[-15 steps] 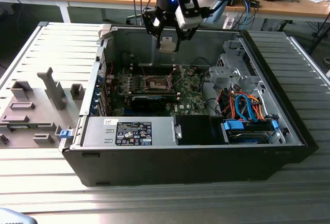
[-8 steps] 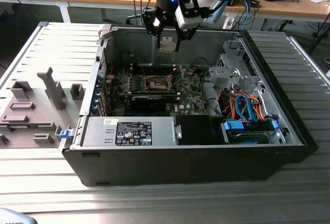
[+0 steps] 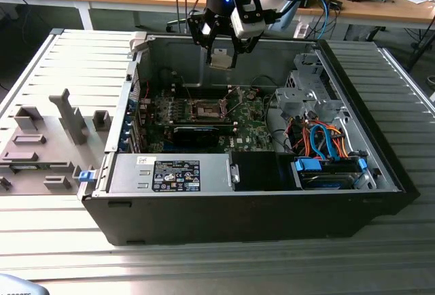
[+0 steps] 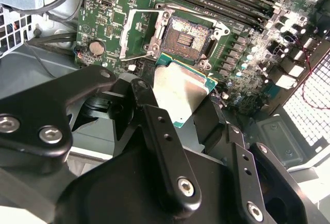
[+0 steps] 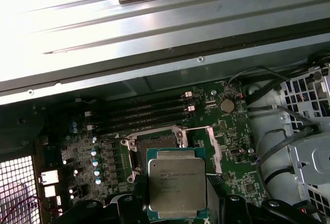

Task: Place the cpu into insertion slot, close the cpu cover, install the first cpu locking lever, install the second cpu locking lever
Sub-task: 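Place the cpu into insertion slot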

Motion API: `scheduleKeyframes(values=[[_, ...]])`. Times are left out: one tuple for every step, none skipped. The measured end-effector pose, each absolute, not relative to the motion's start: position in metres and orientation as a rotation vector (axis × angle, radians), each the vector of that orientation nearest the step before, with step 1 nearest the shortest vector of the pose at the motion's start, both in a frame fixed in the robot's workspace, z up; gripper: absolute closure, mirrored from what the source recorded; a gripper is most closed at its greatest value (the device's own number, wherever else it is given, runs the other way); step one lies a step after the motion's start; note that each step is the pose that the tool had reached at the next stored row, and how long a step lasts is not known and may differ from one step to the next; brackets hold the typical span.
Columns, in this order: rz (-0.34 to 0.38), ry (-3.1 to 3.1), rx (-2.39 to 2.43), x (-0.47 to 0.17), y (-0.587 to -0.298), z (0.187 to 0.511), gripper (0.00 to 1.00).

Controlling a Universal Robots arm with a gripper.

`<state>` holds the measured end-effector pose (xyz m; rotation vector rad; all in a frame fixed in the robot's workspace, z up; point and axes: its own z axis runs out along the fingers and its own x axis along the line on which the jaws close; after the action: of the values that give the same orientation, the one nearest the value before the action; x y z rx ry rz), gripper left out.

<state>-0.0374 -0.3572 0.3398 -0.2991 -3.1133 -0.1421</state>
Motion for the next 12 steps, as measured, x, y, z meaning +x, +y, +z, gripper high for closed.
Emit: scheduleKeyframes(values=[[-0.142,-3.113,-0.301,-0.0375,-0.3572,0.3398,0.45],[-0.142,-3.113,-0.302,-0.0375,-0.3572,0.3398,0.45],[-0.142,-3.113,-0.303,-0.0374,-0.3572,0.3398,0.45],[-0.142,-3.113,-0.304,-0.0375,-0.3572,0.3398,0.45],[-0.142,-3.113,-0.305,-0.0374,-0.3572,0.3398,0.45],[-0.142,-3.113,-0.306,-0.0374,-0.3572,0.3397,0.45],[-0.142,-3.113,-0.307,-0.0374,-0.3573,0.3398,0.45],[-0.142,-3.113,-0.308,-0.0374,-0.3573,0.3398,0.45],[-0.142,-3.113,-0.309,-0.0375,-0.3573,0.3398,0.45],[-0.142,-3.113,-0.31,-0.0374,-0.3573,0.3398,0.45],[-0.142,-3.113,-0.311,-0.0374,-0.3573,0.3398,0.45],[-0.142,-3.112,-0.312,-0.0374,-0.3573,0.3397,0.45]])
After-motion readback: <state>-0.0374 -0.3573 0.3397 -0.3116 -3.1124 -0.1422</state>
